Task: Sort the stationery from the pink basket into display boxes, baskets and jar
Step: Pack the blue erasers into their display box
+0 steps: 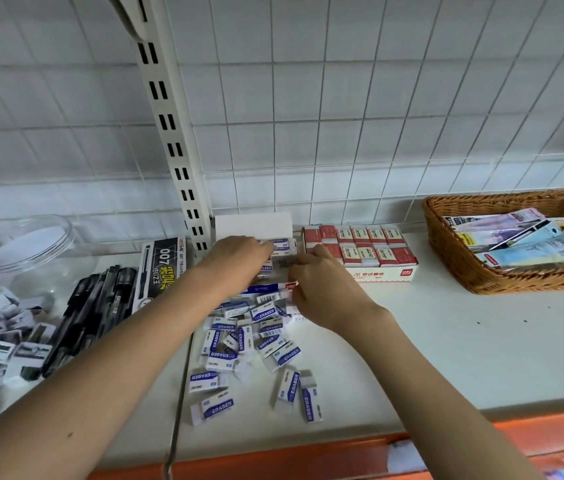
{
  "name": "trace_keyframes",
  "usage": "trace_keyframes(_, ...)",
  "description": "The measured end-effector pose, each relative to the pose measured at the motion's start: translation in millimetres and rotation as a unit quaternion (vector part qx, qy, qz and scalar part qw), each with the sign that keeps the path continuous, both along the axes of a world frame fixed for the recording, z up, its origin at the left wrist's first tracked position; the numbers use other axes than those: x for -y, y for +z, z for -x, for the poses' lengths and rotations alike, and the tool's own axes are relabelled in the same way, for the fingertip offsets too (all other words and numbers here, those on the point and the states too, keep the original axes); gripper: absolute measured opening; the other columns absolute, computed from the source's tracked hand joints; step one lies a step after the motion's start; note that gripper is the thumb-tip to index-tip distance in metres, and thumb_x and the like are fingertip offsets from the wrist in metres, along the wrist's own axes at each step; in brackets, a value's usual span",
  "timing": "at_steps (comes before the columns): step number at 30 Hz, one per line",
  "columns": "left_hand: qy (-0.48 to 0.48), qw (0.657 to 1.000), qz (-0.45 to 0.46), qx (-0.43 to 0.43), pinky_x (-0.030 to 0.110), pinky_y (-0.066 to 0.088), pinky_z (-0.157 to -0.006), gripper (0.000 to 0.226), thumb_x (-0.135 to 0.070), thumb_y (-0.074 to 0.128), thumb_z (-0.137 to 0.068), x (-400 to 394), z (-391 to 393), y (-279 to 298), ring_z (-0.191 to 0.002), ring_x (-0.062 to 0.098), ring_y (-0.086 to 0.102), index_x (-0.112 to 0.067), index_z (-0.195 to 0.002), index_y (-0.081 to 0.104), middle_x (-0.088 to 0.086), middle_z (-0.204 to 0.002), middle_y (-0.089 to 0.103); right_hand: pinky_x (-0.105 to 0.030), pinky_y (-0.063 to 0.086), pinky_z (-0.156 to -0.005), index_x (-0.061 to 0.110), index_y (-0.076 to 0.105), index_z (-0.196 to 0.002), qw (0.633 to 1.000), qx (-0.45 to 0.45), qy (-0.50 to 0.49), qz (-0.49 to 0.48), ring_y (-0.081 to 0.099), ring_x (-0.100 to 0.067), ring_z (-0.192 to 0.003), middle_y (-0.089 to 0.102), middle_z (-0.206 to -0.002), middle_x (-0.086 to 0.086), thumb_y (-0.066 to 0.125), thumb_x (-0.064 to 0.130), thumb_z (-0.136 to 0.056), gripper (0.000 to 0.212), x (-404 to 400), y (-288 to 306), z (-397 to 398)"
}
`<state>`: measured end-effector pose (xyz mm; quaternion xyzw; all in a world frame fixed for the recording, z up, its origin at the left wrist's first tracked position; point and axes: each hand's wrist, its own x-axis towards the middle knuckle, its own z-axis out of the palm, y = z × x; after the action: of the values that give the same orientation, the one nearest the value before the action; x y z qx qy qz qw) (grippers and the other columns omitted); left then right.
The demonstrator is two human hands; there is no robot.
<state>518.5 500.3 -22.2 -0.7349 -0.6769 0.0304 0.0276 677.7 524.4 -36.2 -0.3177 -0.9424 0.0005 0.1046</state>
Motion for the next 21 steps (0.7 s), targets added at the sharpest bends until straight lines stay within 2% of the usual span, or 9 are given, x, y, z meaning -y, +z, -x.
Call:
trace_keyframes(2, 0.007, 1.000, 0.005, 0.016, 0.030, 0.038, -0.063, 0.021, -0.004, 0.046, -0.092, 0, 2, 0, -0.070, 0.020, 0.047, -0.006, -0.112, 0.054, -0.003, -0.066, 0.038, -0.022, 0.025, -0.097, 0.012, 0.064, -0.112, 1.000, 0.005, 0.010, -0.003, 0.045, -0.020, -0.108, 0.062, -0.116, -0.001, 0.045, 0.013, -0.090, 0.029, 2, 1, -2)
trace_keyframes(3, 0.000, 1.000, -0.001, 0.015, 0.029, 0.038, -0.062, 0.019, -0.001, 0.048, -0.091, 2, 3, 0, -0.070, 0.019, 0.048, -0.005, -0.108, 0.056, -0.001, -0.069, 0.043, -0.022, 0.024, -0.098, 0.012, 0.063, -0.113, 1.000, 0.008, 0.013, -0.003, 0.046, -0.020, -0.109, 0.061, -0.117, -0.002, 0.045, 0.013, -0.090, 0.030, 3, 2, -3)
trace_keyframes(6, -0.025, 0.999, -0.036, -0.008, 0.030, 0.045, -0.077, 0.023, -0.001, 0.061, -0.086, 6, 8, -6, -0.088, 0.018, 0.049, -0.008, -0.108, 0.062, 0.003, -0.092, 0.053, -0.023, 0.024, -0.100, 0.012, 0.063, -0.113, 1.000, 0.004, 0.007, -0.003, 0.046, -0.020, -0.110, 0.061, -0.118, -0.003, 0.047, 0.016, -0.090, 0.028, 4, -1, -3)
trace_keyframes(9, -0.014, 0.999, -0.049, -0.015, 0.030, 0.043, -0.082, 0.023, -0.011, 0.066, -0.085, 5, 11, -9, -0.095, 0.018, 0.046, -0.009, -0.108, 0.063, 0.002, -0.098, 0.052, -0.024, 0.026, -0.099, 0.010, 0.063, -0.112, 1.000, -0.004, 0.002, 0.006, 0.045, -0.022, -0.111, 0.061, -0.118, -0.005, 0.047, 0.015, -0.089, 0.028, 6, -2, -4)
trace_keyframes(14, 0.022, 0.997, -0.032, 0.061, 0.024, 0.045, -0.077, 0.031, -0.012, 0.067, -0.085, 5, 13, -10, -0.090, 0.018, 0.058, -0.008, -0.114, 0.057, 0.005, -0.102, 0.060, -0.024, 0.026, -0.101, 0.009, 0.062, -0.116, 1.000, -0.016, 0.009, 0.010, 0.044, -0.023, -0.113, 0.060, -0.121, -0.006, 0.048, 0.013, -0.089, 0.031, 8, -2, -6)
trace_keyframes(17, 0.043, 0.995, -0.032, 0.087, 0.029, 0.046, -0.077, 0.022, -0.015, 0.067, -0.085, 4, 15, -4, -0.089, 0.020, 0.057, -0.008, -0.104, 0.058, 0.006, -0.100, 0.058, -0.024, 0.027, -0.100, 0.009, 0.062, -0.115, 1.000, -0.025, 0.008, 0.009, 0.046, -0.023, -0.111, 0.061, -0.120, -0.006, 0.048, 0.013, -0.089, 0.030, 8, -2, -6)
trace_keyframes(21, 0.071, 0.993, -0.031, 0.085, 0.030, 0.044, -0.068, 0.010, -0.016, 0.065, -0.086, -1, 16, -5, -0.083, 0.024, 0.058, -0.009, -0.090, 0.060, 0.009, -0.095, 0.060, -0.024, 0.028, -0.099, 0.009, 0.062, -0.113, 1.000, -0.025, 0.008, 0.011, 0.045, -0.024, -0.111, 0.061, -0.118, -0.006, 0.048, 0.013, -0.089, 0.028, 7, -4, -7)
